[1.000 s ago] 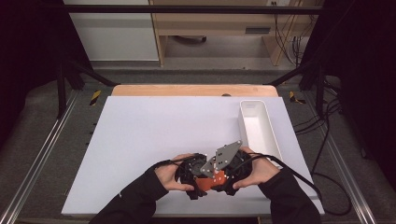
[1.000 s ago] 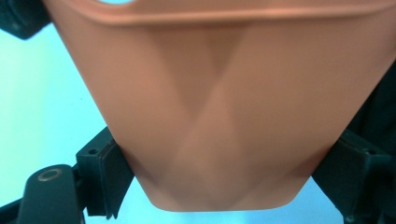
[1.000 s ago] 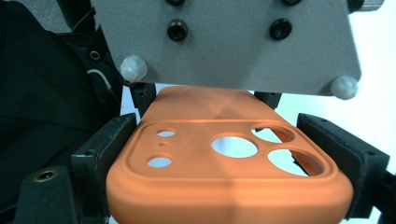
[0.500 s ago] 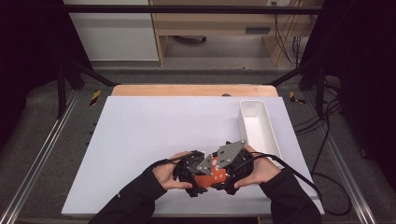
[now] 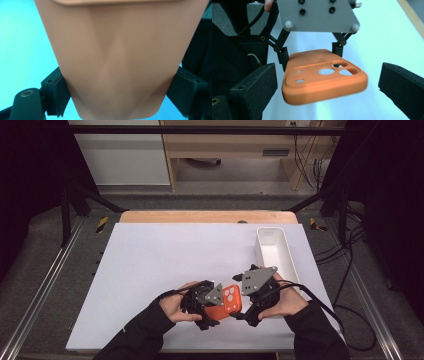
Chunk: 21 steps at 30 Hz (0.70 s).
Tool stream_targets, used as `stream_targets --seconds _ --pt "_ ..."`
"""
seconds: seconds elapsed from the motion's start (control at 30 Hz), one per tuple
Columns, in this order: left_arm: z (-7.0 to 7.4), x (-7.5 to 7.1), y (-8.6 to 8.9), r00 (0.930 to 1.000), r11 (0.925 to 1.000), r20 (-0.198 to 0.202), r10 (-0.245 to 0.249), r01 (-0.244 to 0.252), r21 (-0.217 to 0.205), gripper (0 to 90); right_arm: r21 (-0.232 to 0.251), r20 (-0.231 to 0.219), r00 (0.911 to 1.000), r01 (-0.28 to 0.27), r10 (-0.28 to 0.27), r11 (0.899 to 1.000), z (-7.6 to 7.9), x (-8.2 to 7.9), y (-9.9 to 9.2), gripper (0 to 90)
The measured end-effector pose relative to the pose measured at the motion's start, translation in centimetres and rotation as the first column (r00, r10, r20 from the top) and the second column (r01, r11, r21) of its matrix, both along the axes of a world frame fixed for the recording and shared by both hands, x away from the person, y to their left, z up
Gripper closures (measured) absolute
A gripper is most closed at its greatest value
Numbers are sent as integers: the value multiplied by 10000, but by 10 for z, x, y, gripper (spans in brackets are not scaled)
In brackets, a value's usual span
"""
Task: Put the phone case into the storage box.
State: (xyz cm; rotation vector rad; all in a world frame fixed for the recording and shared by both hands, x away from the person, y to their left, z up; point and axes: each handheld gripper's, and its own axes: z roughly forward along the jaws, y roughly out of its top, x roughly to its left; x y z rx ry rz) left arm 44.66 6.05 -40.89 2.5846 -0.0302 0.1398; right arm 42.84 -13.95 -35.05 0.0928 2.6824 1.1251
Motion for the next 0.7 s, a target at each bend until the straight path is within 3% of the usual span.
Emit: stream_targets --seconds 0.33,0.7 --pt "1 3 17 9995 9966 -139 272 -282 -778 155 602 -36 9998 209 -207 9980 0 -1 -12 21" --pt "4 4 30 9986 9812 -494 162 -254 -1912 155 1300 -493 9986 233 -170 9912 -18 -1 -18 23"
